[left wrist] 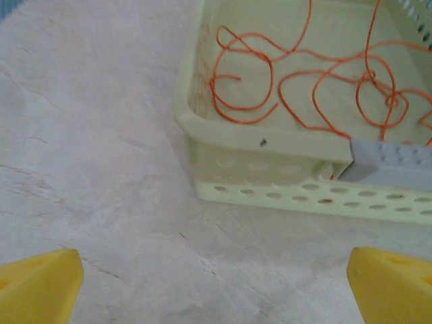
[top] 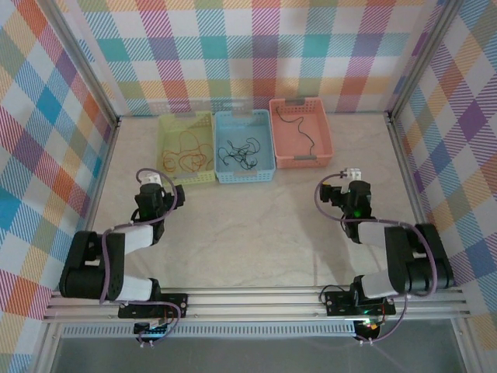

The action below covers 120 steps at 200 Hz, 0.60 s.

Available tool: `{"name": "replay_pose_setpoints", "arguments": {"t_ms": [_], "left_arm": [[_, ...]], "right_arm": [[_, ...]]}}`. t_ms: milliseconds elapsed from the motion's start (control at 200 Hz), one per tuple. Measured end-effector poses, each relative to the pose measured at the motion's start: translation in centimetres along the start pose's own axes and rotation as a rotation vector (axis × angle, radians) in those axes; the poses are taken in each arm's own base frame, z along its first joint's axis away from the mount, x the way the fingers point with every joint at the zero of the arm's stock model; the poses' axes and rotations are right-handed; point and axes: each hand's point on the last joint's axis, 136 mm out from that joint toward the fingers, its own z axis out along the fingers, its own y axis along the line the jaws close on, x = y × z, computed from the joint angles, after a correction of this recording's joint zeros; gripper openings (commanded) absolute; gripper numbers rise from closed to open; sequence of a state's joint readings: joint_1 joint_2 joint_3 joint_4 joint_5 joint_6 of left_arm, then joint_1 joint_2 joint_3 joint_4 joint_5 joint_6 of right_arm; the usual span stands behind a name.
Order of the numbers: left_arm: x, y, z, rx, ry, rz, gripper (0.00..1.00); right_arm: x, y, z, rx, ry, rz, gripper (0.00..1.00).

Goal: Untangle the cables

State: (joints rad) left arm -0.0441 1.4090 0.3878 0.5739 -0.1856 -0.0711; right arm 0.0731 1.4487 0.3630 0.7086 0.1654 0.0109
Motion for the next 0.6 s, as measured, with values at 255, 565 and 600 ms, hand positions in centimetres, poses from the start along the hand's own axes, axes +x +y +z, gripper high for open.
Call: {"name": "replay_pose_setpoints", "arguments": {"t_ms": [255, 565, 600], "left_arm": [[-0.8, -3.3, 1.1, 0.149, -0.057, 0.093, 1.00], [0.2, -3.7, 1.8, 0.156, -0.039, 0.116, 1.00], [0.2, -3.6, 1.8, 0.155, -0.039, 0.116, 1.00]], "right_arm": [[0.4, -0.4, 1.2, -0.041, 0.001, 0.025, 1.00], [-0.5, -0.3, 1.3, -0.046, -0.034, 0.027, 1.00], [-0.5, -0.3, 1.3, -0.046, -0.035, 0.027, 1.00]]}}
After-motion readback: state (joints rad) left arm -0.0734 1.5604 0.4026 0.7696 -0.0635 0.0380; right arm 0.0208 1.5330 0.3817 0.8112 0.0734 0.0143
